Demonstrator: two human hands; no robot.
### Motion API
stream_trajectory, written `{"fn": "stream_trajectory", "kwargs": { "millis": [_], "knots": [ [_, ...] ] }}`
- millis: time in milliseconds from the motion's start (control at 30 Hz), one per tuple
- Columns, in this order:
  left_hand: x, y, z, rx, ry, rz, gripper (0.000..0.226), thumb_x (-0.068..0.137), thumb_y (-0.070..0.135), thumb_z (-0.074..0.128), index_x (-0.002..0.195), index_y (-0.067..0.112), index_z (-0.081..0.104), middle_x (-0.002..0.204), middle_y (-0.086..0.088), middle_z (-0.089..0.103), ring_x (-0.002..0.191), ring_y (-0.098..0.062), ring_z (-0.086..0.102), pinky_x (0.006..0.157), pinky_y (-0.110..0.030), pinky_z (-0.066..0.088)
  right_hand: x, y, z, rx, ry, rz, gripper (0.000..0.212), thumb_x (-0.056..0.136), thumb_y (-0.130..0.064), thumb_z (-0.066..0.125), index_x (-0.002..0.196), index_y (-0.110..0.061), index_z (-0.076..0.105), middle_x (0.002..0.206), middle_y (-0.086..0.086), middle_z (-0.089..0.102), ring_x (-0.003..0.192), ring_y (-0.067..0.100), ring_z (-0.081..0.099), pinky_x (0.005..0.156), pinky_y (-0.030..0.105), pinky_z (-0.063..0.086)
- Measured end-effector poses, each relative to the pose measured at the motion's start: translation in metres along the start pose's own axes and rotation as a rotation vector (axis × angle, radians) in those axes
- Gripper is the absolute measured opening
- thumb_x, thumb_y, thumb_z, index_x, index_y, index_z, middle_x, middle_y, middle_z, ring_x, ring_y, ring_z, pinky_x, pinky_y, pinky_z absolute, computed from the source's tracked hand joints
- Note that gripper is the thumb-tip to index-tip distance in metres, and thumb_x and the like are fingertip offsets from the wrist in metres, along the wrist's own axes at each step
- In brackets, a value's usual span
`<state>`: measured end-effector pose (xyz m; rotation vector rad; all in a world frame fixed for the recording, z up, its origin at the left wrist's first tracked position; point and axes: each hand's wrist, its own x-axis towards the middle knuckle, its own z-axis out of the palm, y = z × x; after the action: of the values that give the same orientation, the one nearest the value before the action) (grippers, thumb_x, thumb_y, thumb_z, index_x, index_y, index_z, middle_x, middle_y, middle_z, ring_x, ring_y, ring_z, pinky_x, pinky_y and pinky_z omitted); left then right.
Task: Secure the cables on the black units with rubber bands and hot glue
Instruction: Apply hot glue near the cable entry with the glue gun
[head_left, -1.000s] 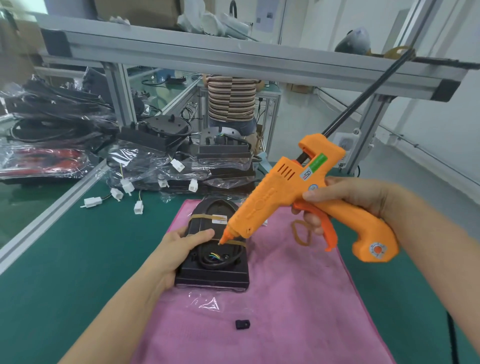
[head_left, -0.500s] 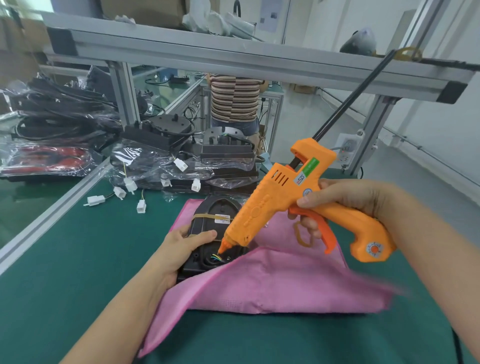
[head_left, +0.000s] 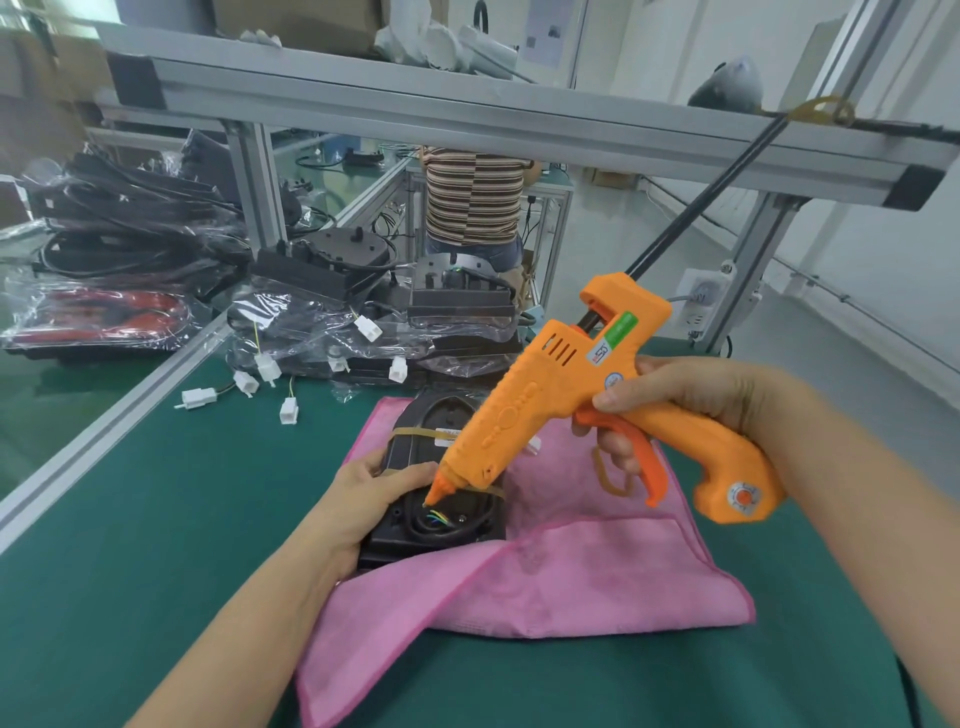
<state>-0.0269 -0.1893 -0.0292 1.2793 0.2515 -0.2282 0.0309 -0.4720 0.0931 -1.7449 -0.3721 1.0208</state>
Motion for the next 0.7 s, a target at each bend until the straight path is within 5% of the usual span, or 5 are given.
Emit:
{"fn": "stream_trajectory", "kwargs": {
  "millis": [133, 700],
  "knots": [
    [0.0004, -0.0001, -0.0006, 0.006, 0.011, -0.006, 0.022, 0.081, 0.004, 0.071, 0.103, 0.004, 0.067, 0.082, -0.021, 0.073, 0.061, -0.027, 0.071, 0.049, -0.028, 0.054, 0.0019, -0.0021, 0.0045, -0.043, 0.005, 0.020, 0.038, 0.077, -0.030, 0.077, 0.101, -0.004, 0.066, 0.072, 0.016, 0.061, 0.070, 0.032, 0.058, 0.080, 0.050, 0.040],
    [0.0036, -0.0027, -0.0045, 0.004, -0.004, -0.033, 0.031, 0.079, 0.008, 0.074, 0.109, 0.006, 0.066, 0.093, -0.023, 0.073, 0.072, -0.032, 0.072, 0.062, -0.037, 0.060, -0.0071, -0.0032, -0.0022, -0.016, 0.007, 0.030, 0.028, 0.079, -0.026, 0.073, 0.098, -0.006, 0.069, 0.070, 0.015, 0.061, 0.065, 0.029, 0.060, 0.070, 0.040, 0.054]
  ]
}}
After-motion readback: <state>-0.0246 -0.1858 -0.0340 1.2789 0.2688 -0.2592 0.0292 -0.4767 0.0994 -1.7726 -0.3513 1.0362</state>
